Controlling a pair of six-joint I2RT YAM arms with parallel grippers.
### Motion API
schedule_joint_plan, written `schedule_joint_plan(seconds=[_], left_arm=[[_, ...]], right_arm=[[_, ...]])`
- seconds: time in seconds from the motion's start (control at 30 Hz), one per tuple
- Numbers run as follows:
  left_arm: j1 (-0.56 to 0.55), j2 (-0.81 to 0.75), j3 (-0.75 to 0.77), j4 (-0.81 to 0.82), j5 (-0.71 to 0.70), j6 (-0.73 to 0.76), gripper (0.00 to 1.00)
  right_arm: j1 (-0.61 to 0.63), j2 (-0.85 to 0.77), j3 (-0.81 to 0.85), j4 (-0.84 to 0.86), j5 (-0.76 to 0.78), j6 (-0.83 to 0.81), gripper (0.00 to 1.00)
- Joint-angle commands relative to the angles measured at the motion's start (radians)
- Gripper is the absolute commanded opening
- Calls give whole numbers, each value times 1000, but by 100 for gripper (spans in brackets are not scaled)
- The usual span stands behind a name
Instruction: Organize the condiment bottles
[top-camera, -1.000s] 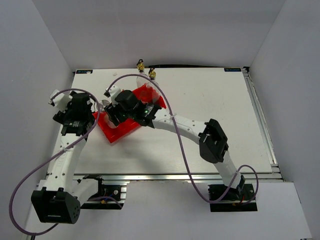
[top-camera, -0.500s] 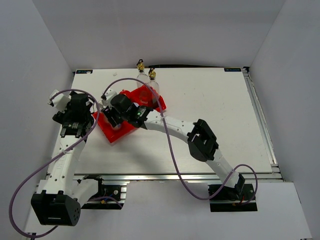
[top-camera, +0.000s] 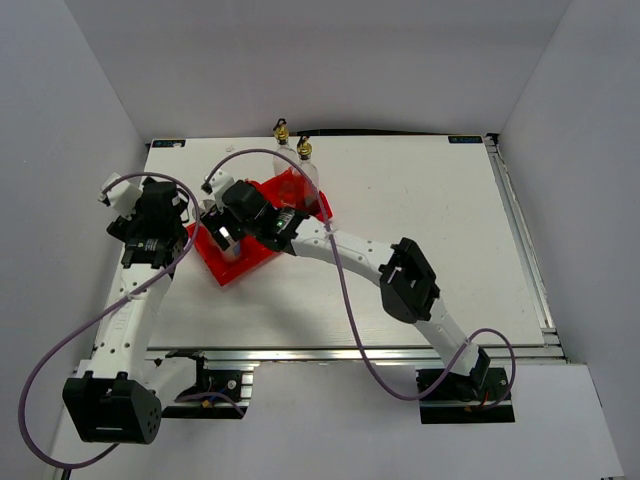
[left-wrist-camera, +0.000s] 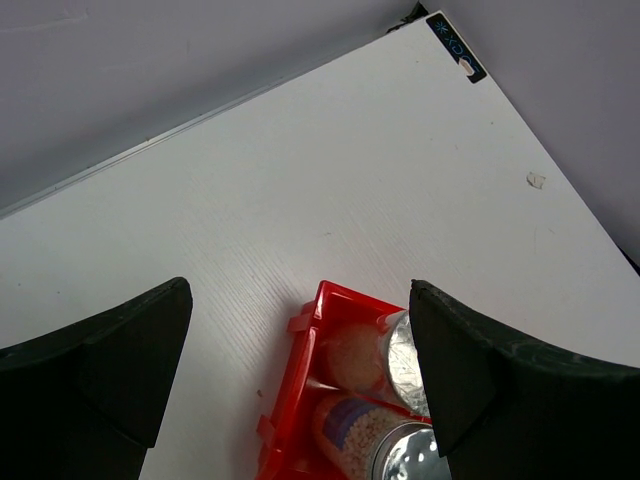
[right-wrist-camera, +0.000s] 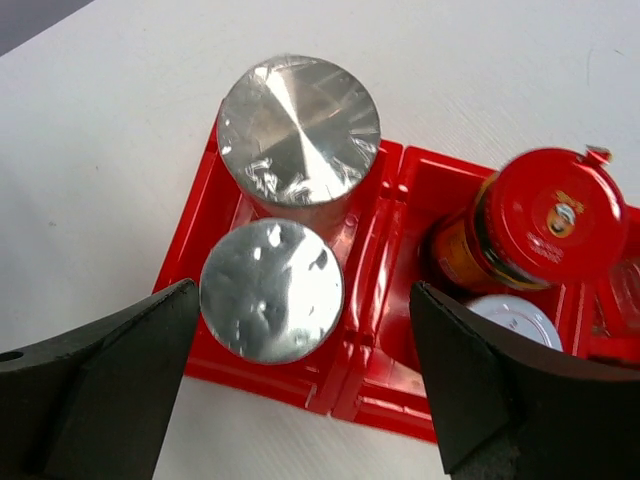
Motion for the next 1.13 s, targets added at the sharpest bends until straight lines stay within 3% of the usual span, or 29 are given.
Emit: schedule_joint_plan(seconds=[0.0, 0.27, 0.4, 0.43, 0.5, 0.63, 0.77, 1.1], left_arm=[[5, 3, 63, -5, 8, 20, 98], [5, -20, 52, 18, 7, 52, 98], [6, -54, 3, 63, 10, 66, 98], [6, -57, -9, 76, 19, 83, 98], [5, -54, -35, 103, 27, 97, 98], [6, -48, -75, 136, 39, 100, 98], [5, -85, -143, 204, 69, 105, 98], [6, -146, -167, 207, 66, 86, 98]], right_arm=[[-1, -176, -62, 23, 48, -12, 89], [-39, -612, -480, 126, 156, 23, 90], [-200, -835, -772, 144, 154, 130, 89], [-234, -884, -913, 161, 177, 174, 89], [-341, -1016, -1036, 169, 237, 219, 89], [-443, -1251, -1346, 185, 347, 276, 89], [-449, -1360, -1466, 281, 413, 278, 89], [-449, -1345, -1442, 201, 486, 314, 89]])
